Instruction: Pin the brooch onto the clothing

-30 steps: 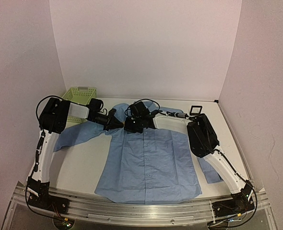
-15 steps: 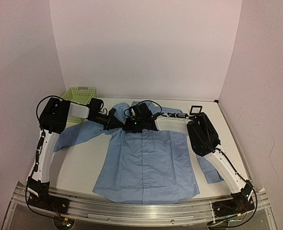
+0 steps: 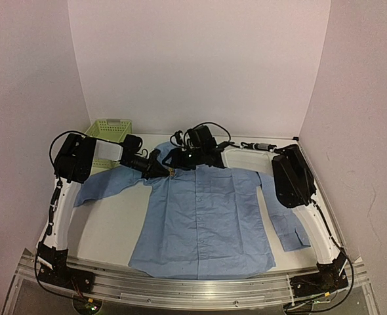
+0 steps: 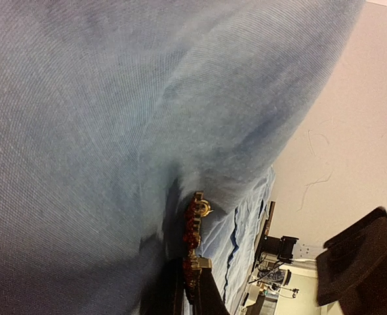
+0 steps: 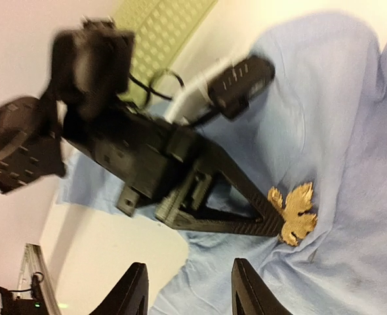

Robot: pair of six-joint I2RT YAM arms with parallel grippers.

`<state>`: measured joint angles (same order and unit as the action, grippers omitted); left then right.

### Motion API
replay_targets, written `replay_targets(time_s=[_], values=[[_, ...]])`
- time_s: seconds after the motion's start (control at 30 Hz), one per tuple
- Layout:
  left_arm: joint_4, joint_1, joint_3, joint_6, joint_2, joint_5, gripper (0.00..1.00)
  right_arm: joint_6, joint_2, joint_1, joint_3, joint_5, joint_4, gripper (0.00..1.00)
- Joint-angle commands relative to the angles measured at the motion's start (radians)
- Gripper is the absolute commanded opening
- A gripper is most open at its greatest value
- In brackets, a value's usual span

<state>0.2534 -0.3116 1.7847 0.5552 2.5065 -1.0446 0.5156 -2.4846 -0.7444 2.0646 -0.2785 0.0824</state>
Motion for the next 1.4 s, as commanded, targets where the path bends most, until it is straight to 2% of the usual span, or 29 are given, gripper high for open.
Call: replay_targets(time_s=[0.0,0.23,0.4,0.73,1.37], values=[[0.073,0.007,-0.045,-0.009,0.056,0.040,0.00,0.042,0.082,0.070,-0.047,-0.035,-0.031,0.43],[0.027,0.011,-0.048,0.026,0.063,0.006,0.00,0.176,-0.032,0.099,0.005,-0.082,-0.029,0.42],[0.004,0.015,-0.051,0.060,0.066,-0.009,0.00,0.209,-0.077,0.099,0.010,-0.103,-0.029,0.42],[-0.145,0.029,-0.112,0.218,0.048,-0.060,0.00,0.257,-0.139,0.098,0.031,-0.190,-0.031,0.44],[-0.145,0.027,-0.111,0.224,0.059,-0.061,0.00,0.361,-0.223,0.105,0.074,-0.261,-0.177,0.43]])
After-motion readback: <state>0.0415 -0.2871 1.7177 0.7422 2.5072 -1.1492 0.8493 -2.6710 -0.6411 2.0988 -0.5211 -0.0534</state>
